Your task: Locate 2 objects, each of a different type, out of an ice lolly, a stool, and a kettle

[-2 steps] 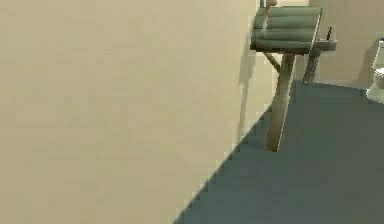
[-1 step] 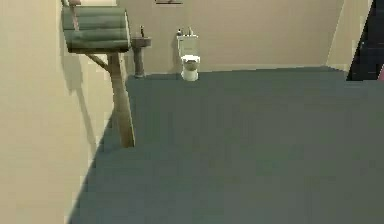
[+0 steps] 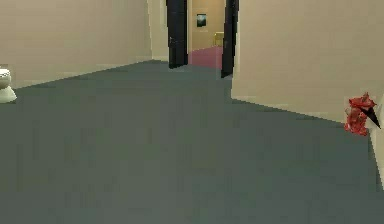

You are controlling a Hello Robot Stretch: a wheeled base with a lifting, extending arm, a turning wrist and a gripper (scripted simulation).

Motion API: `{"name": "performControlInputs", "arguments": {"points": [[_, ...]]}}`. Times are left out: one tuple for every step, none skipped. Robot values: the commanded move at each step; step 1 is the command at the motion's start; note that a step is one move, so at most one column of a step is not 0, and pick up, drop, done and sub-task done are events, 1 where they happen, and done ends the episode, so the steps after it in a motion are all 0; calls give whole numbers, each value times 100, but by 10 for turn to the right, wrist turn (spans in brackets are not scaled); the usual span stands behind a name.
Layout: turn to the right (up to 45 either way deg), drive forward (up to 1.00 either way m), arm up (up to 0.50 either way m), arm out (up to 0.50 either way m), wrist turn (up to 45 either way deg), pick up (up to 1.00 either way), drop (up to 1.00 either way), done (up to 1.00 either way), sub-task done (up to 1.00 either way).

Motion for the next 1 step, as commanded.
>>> {"name": "performControlInputs", "arguments": {"points": [[0,100,0,0,0,0,0,0,0]]}}
